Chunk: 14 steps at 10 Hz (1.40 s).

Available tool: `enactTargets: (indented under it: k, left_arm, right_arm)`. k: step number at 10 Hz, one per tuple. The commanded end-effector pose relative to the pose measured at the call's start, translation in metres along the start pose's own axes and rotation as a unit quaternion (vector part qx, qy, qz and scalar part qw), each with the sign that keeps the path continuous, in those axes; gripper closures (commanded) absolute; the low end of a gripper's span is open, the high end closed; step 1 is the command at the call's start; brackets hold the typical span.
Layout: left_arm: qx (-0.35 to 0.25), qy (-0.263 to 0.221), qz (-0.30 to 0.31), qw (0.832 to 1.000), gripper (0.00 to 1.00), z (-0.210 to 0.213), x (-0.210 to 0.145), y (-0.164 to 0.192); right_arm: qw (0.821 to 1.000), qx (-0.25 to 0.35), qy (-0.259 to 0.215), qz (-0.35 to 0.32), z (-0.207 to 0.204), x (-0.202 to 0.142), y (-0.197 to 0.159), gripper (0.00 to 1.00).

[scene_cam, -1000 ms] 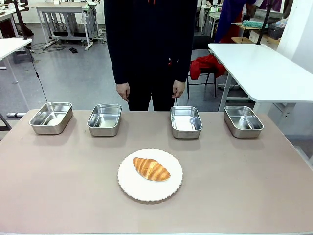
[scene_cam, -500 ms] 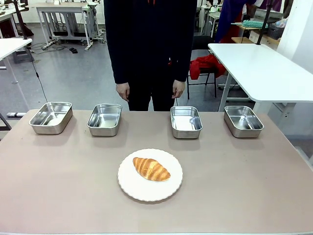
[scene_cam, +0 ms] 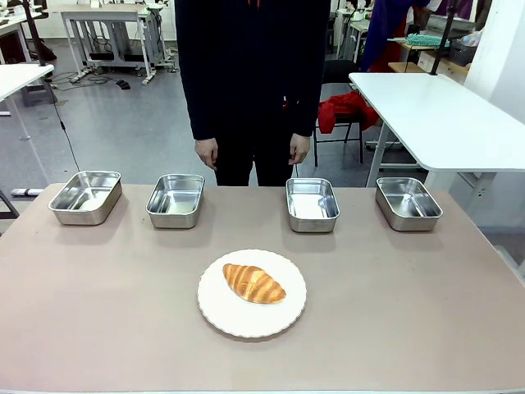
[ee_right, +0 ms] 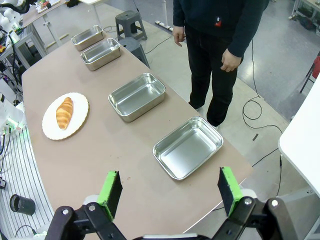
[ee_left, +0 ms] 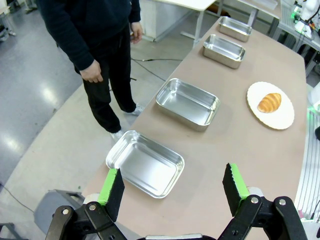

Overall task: Place the bread in the container.
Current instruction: Place the Butter Roll into the Airtight Container indicated by the human.

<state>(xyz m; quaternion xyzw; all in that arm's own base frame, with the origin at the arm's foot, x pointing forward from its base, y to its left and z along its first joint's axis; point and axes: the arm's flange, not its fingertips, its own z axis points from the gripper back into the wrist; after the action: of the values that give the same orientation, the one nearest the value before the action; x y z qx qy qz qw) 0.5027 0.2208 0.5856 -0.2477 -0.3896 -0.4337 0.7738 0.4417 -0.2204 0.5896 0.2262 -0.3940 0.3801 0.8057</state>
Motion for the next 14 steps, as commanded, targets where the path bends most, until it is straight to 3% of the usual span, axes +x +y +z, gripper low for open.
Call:
enactTargets:
  k: [1, 14]
  left_arm:
    - [0.002, -0.001, -0.005, 1.0, 0.0, 0.0005, 0.001, 0.0]
    - [0.002, -0.001, -0.005, 1.0, 0.0, 0.0005, 0.001, 0.0]
  right_arm:
    - [1.0, 0.001, -0.004, 0.003, -0.0003, 0.0028, 0.0011, 0.0]
    - [1.0, 0.001, -0.004, 0.003, -0.0003, 0.0028, 0.0011, 0.0]
